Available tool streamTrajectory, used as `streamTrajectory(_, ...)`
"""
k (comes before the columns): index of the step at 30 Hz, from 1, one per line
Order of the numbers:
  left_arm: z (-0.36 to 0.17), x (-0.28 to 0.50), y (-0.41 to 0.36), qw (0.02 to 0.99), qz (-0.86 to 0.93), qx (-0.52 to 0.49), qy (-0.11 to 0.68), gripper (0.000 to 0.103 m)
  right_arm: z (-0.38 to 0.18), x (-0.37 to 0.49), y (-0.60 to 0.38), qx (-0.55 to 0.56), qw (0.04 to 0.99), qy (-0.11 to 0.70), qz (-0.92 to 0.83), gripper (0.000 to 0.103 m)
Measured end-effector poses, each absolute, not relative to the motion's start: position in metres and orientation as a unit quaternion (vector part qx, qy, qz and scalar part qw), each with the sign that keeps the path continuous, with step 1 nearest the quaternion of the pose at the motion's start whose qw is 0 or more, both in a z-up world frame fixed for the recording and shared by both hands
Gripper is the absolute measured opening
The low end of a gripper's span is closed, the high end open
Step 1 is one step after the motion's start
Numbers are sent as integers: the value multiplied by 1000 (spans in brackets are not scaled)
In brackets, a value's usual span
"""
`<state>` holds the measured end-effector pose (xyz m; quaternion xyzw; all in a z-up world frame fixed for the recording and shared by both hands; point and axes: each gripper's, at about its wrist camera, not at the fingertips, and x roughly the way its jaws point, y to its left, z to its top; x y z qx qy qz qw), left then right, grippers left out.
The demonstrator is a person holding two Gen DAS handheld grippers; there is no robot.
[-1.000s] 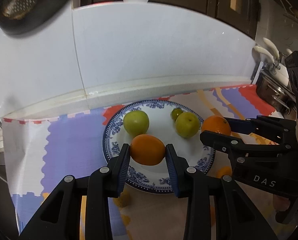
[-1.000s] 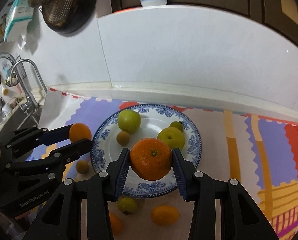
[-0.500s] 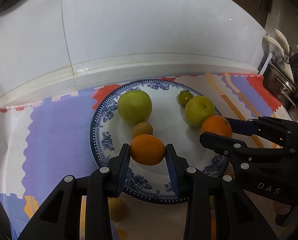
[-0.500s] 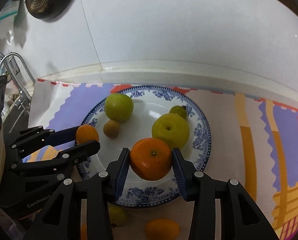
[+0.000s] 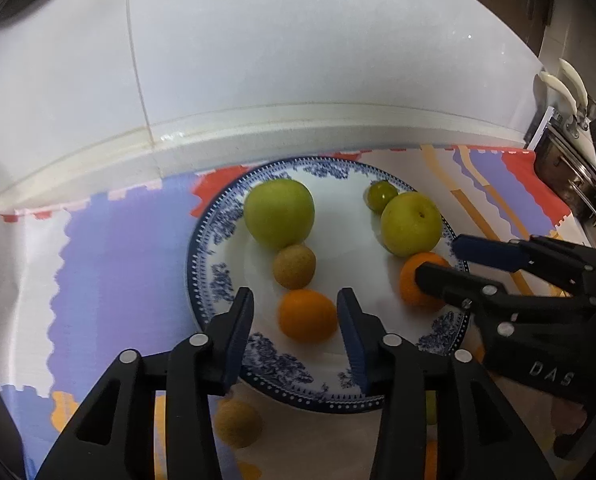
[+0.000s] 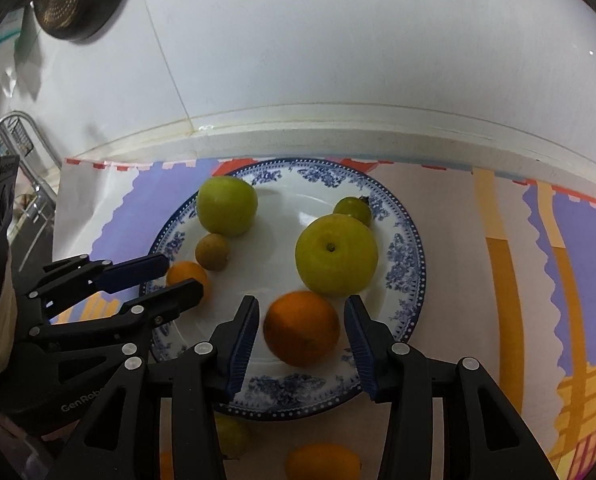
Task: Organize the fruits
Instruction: 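Lower both oranges onto the plate and open both tools, then lift both tools off the plate back toward the oranges on the mat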
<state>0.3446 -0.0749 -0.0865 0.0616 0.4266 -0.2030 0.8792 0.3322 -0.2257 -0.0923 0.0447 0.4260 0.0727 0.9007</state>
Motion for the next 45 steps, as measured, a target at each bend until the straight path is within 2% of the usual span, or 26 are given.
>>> streamTrajectory(14, -38, 288, -64, 909, -194, 67, 364, 61, -48, 281, -227, 19, 929, 368, 45, 48)
streamTrajectory(32, -6, 208, -56, 932, -154, 70, 320, 79, -18, 211, -229, -10, 948, 316, 41, 64)
streamTrajectory(45, -15, 169, -64, 933, -143, 73, 323, 80, -18, 181, -231, -51, 948, 308, 64, 64)
